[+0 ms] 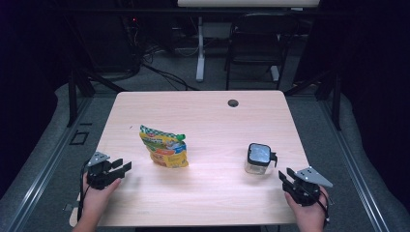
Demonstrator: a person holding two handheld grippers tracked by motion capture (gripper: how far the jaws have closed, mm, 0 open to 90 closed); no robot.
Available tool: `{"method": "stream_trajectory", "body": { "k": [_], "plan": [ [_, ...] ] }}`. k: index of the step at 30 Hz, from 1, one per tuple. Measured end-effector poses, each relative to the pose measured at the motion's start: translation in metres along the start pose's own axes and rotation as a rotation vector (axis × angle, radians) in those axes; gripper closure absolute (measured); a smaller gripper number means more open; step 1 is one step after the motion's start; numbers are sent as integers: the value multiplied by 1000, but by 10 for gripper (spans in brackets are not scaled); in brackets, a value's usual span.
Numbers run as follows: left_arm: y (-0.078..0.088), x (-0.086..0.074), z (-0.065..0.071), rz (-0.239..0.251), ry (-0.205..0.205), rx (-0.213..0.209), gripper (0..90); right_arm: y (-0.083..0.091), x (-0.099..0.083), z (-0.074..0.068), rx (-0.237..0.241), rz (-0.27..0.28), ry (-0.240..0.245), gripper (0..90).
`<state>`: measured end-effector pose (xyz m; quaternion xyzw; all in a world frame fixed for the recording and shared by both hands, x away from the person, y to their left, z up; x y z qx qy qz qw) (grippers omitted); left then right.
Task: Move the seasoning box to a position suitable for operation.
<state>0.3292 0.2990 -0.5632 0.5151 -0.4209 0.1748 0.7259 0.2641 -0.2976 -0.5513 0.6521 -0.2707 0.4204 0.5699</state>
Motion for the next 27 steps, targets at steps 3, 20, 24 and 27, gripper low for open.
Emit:
{"method": "stream_trajectory", "body": {
  "k": [3, 20, 24, 27],
  "plan": [
    [2, 4, 1, 30, -3, -2, 543, -1, 0, -2, 6, -1, 18, 649],
    [4, -4, 3, -30, -48, -3, 562, -27, 18, -21, -12, -44, 137, 637],
    [6, -3, 3, -21, -50, -5, 558, -31, 20, -15, -44, -74, 119, 637],
    [5, -3, 2, -22, -47, -7, 550, -38, 22, -9, -37, -89, 82, 639]
  ]
}}
Point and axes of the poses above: each handheld gripper's, and its own axes: y roughly backward along the jaws, x roughly out of its top, z roughly to its right, the point moved 1 cm from there along -y, roughly forward along the jaws, and after that the axes turned 3 degrees about -y, right-handed, at the moved point
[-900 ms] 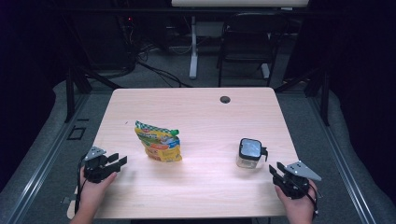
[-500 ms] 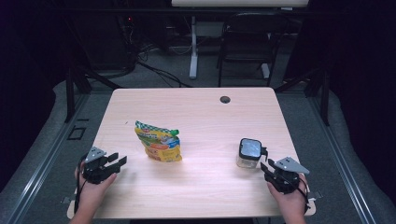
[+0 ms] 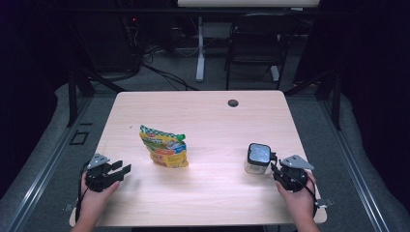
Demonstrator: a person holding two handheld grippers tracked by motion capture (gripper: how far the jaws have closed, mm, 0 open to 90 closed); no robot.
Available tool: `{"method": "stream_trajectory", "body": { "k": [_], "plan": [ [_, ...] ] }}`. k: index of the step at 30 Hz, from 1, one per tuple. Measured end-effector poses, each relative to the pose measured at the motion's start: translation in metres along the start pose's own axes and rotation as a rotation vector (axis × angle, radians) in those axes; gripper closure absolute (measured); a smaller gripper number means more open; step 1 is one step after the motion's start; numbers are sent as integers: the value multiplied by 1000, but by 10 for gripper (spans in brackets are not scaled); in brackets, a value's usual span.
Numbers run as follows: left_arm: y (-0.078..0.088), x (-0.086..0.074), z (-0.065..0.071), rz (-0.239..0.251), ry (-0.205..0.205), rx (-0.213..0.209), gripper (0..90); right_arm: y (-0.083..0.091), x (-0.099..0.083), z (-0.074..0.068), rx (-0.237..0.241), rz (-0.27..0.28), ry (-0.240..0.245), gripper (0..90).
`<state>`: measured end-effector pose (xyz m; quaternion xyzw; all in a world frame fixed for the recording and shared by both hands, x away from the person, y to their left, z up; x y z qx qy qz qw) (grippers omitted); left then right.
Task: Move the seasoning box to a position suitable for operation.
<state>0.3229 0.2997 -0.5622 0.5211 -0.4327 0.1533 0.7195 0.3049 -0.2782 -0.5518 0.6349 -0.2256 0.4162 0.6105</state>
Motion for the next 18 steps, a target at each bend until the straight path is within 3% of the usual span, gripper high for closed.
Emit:
{"method": "stream_trajectory", "body": {
  "k": [3, 6, 10, 14, 18],
  "plan": [
    [-1, 0, 0, 7, 2, 3, 539, -9, 1, 7, -5, -13, -39, 654],
    [-1, 0, 1, 0, -8, -2, 538, -12, 2, 9, 20, -7, -57, 687],
    [-1, 0, 1, -1, -7, -9, 542, -15, 3, 5, 0, 2, -30, 744],
    [1, -1, 2, -3, -8, -16, 551, -18, 1, 1, -23, 19, -39, 770],
    [3, -1, 2, 11, 18, -36, 552, -19, 1, 1, -24, 21, -32, 789]
  ]
}}
Point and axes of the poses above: each handheld gripper's, and its own axes: y roughly backward along the jaws, x roughly out of its top, z roughly to its right, the point moved 1 cm from there along -y, roughly forward along the jaws, and after that the axes turned 3 degrees about -y, right-handed, at the moved point
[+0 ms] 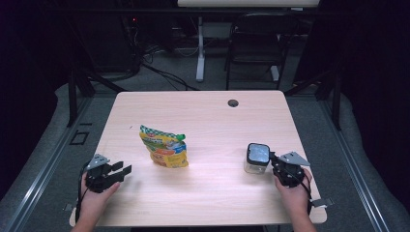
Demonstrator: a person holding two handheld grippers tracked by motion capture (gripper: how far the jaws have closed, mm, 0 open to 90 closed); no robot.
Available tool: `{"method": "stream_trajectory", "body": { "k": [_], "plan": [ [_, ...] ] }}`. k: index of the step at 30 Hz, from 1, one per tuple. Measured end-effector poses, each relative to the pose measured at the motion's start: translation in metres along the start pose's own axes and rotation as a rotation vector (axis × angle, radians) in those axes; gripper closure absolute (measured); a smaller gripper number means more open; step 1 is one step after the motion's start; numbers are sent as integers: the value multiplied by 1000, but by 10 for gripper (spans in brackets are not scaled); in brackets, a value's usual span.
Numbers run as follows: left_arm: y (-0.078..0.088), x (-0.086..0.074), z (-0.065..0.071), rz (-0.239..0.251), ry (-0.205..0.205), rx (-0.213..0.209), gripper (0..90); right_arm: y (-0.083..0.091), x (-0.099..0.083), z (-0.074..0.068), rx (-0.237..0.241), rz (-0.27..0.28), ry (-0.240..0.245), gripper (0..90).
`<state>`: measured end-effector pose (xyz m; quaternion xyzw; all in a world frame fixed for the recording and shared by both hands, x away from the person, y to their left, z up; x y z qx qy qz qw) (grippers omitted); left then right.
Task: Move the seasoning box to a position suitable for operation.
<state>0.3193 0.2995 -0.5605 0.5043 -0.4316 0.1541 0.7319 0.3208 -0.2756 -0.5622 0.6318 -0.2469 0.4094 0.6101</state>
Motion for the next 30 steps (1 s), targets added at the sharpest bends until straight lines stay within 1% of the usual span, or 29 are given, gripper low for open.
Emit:
{"method": "stream_trajectory", "body": {
  "k": [1, 2, 4, 6, 9, 10, 11, 13, 14, 15, 16, 17, 19, 20, 21, 22, 23, 25, 26, 27, 28, 29, 30],
  "plan": [
    [1, 0, 0, 8, 10, -10, 553, 0, 0, 0, -2, 0, 5, 793],
    [1, 0, 0, 8, 12, -13, 560, -1, 0, -2, 0, 1, 7, 795],
    [2, 0, 2, 4, 6, -12, 562, -1, 0, -4, -1, 0, 14, 797],
    [2, 0, 3, 2, -7, -7, 562, 0, 1, -7, 8, -9, 17, 796],
    [3, 0, 6, 7, -15, -7, 562, 1, 1, -15, 22, -14, 43, 795],
    [3, 1, 6, 10, -16, -8, 561, 3, 2, -21, 33, -19, 57, 796],
    [3, 1, 8, 7, -24, -10, 561, 3, 2, -24, 43, -19, 67, 795],
    [3, 1, 8, 5, -31, -8, 561, 4, 2, -26, 48, -27, 73, 794],
    [2, 1, 9, 3, -36, -9, 561, 5, 2, -31, 63, -23, 72, 793],
    [2, 2, 9, -1, -40, -10, 560, 7, 3, -39, 88, -43, 79, 788],
    [2, 2, 10, -3, -39, -12, 560, 7, 3, -39, 88, -43, 79, 788],
    [1, 2, 11, 0, -42, -15, 560, 8, 3, -45, 106, -38, 84, 787],
    [1, 3, 12, 1, -43, -20, 559, 10, 4, -55, 131, -49, 126, 787],
    [1, 3, 13, -4, -47, -23, 559, 11, 4, -60, 141, -49, 126, 786],
    [1, 3, 14, -2, -51, -24, 558, 12, 5, -70, 167, -53, 156, 787],
    [0, 4, 16, -2, -58, -27, 557, 13, 5, -74, 175, -57, 170, 787],
    [1, 4, 17, -12, -69, -27, 556, 13, 5, -77, 183, -59, 168, 787],
    [1, 4, 19, -1, -79, -29, 556, 15, 6, -86, 209, -63, 173, 784],
    [1, 4, 19, -1, -79, -29, 556, 15, 6, -86, 209, -63, 173, 784],
    [1, 4, 21, -3, -87, -31, 555, 17, 6, -92, 232, -74, 194, 781],
    [1, 4, 21, -3, -87, -31, 555, 17, 6, -92, 232, -74, 194, 781],
    [1, 4, 22, -9, -94, -29, 556, 18, 6, -97, 252, -76, 211, 781],
    [1, 4, 22, -9, -94, -29, 556, 18, 6, -97, 252, -76, 211, 781]
  ]
}}
Point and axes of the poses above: each handheld gripper's, and its own axes: y roughly backward along the jaws, x roughly out of its top, z roughly to its right, the point moved 1 cm from there along -y, roughly forward along the jaws, and after that the axes turned 3 degrees about -y, right-handed, at the moved point
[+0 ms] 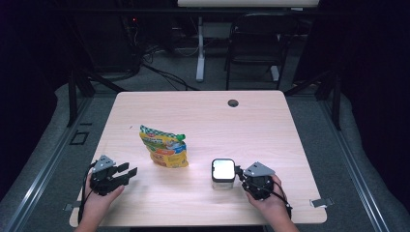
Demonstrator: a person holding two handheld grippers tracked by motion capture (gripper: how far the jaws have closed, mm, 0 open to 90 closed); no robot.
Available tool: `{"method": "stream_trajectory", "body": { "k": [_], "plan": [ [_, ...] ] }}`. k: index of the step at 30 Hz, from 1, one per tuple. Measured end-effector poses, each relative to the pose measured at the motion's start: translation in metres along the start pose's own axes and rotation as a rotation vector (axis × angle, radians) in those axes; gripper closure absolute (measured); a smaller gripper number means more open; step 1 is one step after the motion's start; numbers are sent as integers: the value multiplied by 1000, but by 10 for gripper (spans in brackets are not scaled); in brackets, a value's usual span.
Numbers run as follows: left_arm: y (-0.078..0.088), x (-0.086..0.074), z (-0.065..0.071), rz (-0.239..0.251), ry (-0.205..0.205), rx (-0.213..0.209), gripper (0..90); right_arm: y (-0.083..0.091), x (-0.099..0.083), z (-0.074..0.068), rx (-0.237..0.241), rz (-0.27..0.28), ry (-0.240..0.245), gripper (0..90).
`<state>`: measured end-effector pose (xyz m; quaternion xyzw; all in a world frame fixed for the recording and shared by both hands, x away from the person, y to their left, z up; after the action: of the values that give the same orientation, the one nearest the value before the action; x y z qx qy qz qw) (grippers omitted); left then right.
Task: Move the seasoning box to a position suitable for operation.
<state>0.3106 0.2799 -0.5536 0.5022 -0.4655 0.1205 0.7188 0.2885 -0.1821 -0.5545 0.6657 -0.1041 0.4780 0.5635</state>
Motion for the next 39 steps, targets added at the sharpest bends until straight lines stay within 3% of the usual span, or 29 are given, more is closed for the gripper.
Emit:
{"method": "stream_trajectory", "body": {
  "k": [3, 12, 15, 17, 23, 26, 30, 34, 35, 39],
  "plan": [
    [0, 0, 1, 7, -2, 0, 556, 0, 2, -8, 27, -2, 31, 780],
    [0, 1, 4, 6, -8, -3, 554, 0, 3, -16, 97, -1, 32, 757],
    [0, 1, 5, 2, -14, -5, 551, 0, 3, -16, 122, 5, 35, 689],
    [1, 2, 5, 4, -11, -4, 551, 2, 4, -17, 105, 8, 59, 639],
    [3, 3, 10, 13, -13, -12, 551, 20, 8, -23, 86, 10, 87, 627],
    [5, 5, 14, 17, -16, -21, 554, 26, 9, -24, 97, 19, 82, 627],
    [9, 8, 23, 44, -42, -25, 552, 42, 12, -28, 104, 53, 113, 622],
    [9, 14, 32, 50, -63, -42, 550, 51, 26, -28, 54, 87, 83, 642],
    [8, 16, 39, 52, -74, -55, 550, 53, 36, -25, 46, 111, 41, 654],
    [5, 18, 45, 46, -83, -80, 551, 50, 48, -19, 46, 133, -29, 671]
  ]
}}
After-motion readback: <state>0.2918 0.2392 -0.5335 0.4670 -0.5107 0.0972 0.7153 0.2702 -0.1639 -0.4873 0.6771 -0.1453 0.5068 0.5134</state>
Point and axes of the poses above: each handheld gripper's, and its own axes: y roughly backward along the jaws, x roughly out of its top, z roughly to its right, the point moved 1 cm from there along -y, roughly forward along the jaws, and after that the axes turned 3 degrees about -y, right-handed, at the moved point
